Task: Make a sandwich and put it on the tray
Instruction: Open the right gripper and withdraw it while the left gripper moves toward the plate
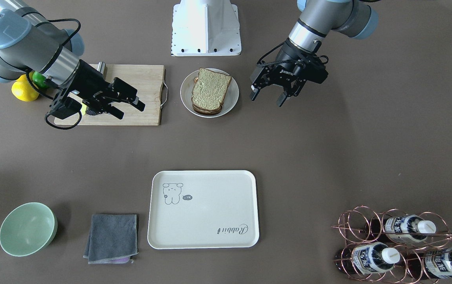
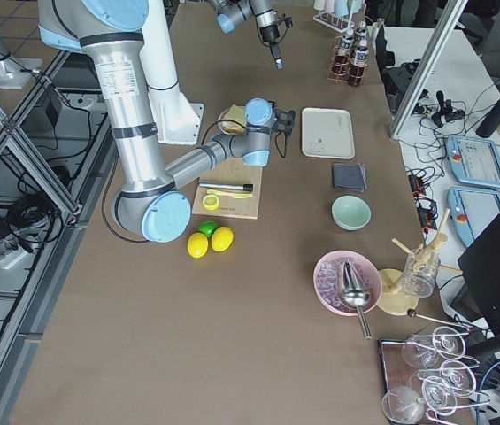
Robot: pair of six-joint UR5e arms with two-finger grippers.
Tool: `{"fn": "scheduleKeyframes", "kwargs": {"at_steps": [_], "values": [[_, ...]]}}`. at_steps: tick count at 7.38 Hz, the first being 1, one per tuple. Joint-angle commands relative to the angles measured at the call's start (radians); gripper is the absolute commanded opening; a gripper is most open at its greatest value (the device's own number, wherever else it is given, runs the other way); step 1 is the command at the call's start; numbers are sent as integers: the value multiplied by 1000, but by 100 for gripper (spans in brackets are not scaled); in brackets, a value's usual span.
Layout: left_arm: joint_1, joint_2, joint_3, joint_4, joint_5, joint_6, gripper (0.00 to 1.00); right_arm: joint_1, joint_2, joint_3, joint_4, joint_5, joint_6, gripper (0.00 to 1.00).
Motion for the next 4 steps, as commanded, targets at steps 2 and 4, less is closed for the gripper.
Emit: {"fn": "scheduleKeyframes", "kwargs": {"at_steps": [2,4], "values": [[170,1,26,-8,179,-11,97,147,-11,13,-276,116,-356,99],[185,1,34,-9,192,-12,97,228,-107,20,-301,113,-651,100]]}}
